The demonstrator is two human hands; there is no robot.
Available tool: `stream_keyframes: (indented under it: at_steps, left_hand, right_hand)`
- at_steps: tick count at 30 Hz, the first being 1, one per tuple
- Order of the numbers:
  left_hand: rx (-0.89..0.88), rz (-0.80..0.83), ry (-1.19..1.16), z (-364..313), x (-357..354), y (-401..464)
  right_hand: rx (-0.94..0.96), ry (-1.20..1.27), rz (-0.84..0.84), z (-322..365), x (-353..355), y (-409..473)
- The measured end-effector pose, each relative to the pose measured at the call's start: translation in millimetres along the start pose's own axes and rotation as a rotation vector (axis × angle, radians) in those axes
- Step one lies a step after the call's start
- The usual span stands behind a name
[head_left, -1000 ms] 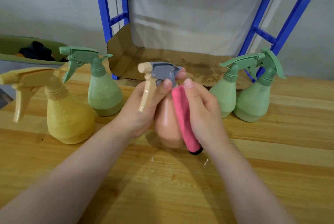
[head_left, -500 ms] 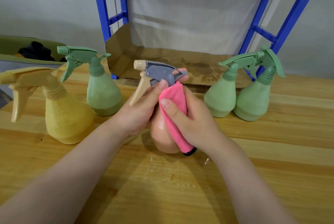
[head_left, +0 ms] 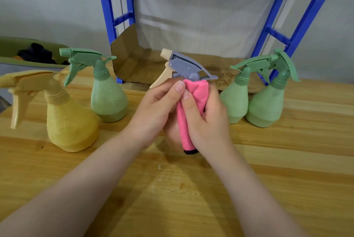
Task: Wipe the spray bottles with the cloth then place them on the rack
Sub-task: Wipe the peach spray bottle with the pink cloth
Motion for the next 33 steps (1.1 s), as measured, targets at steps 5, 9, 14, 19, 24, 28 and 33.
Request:
stream_keyframes:
  at_steps: [5,9,14,19,24,28,33]
  left_hand:
    - [-0.007,-0.083,-0.109,5,-4,-2]
    - [-0.032,-0.138,-0.161,-2,0,-2]
    - [-0.146,-0.241,-0.222,-14,16,0]
    - [-0.172,-0.36,-0.408,-18,34,1]
    - [-0.207,-0.355,-0.485,-23,39,1]
    - [-0.163,-0.276,-0.409,-21,34,3]
    - [-0.076,-0.113,-0.3,-18,18,5]
  right_hand:
    - [0.03,-0.098,-0.002,-3,-5,0]
    - [-0.019,-0.03,0.127,-12,-13,1]
    - [0.02,0.048,0.185,-19,-20,0]
    - [0.089,0.174,0.238,-22,-24,-2]
    - [0.1,0.294,0.249,-23,-26,-3]
    - [0.095,0.305,0.232,-19,-20,0]
    - [0.111,0.215,0.26,-11,-11,1]
Point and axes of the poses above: each hand's wrist, its own y-axis towards the middle knuckle, its own x-axis out of the back of the hand, z = x × y, the point moved 5 cm from there along y, towards the middle knuckle, and after that the axes turned 15 degrees about z, right-handed, at the moved point
